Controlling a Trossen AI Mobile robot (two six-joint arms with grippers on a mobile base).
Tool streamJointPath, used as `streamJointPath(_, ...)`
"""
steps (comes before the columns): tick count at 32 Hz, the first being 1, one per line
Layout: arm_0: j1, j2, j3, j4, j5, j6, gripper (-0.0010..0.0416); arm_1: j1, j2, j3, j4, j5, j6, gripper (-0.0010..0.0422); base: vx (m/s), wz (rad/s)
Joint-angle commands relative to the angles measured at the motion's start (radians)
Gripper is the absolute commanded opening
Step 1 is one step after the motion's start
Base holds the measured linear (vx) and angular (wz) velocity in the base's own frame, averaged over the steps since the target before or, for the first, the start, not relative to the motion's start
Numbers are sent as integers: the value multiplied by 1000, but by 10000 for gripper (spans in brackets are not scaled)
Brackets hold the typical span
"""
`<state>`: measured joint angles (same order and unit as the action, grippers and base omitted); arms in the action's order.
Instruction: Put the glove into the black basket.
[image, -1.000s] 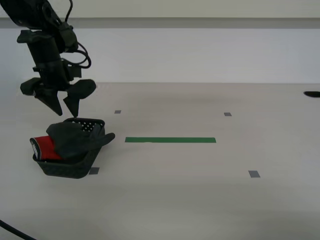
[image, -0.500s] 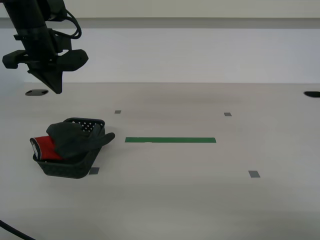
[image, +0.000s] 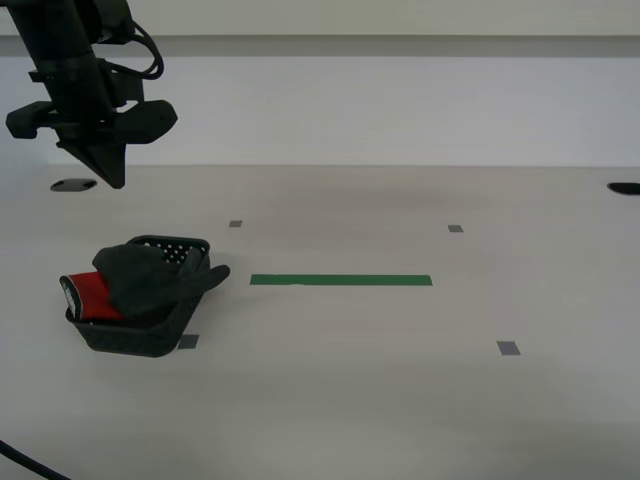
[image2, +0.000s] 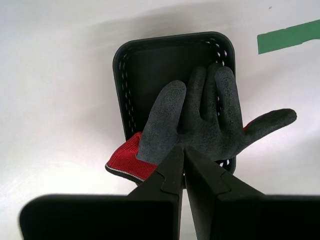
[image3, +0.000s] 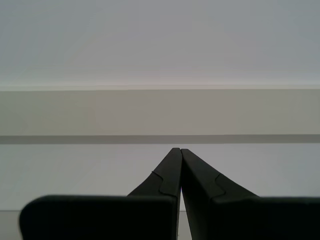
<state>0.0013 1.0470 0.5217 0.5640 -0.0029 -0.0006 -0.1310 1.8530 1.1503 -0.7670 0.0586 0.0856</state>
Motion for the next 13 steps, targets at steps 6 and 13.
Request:
streamJointPath(6, 0, 0, 2, 2, 0, 0, 1, 0, 0, 0, 6, 2, 0, 0, 0, 0)
streamJointPath(13, -1, 0, 2, 2, 0, 0, 1, 0, 0, 0, 16, 2, 0, 0, 0, 0)
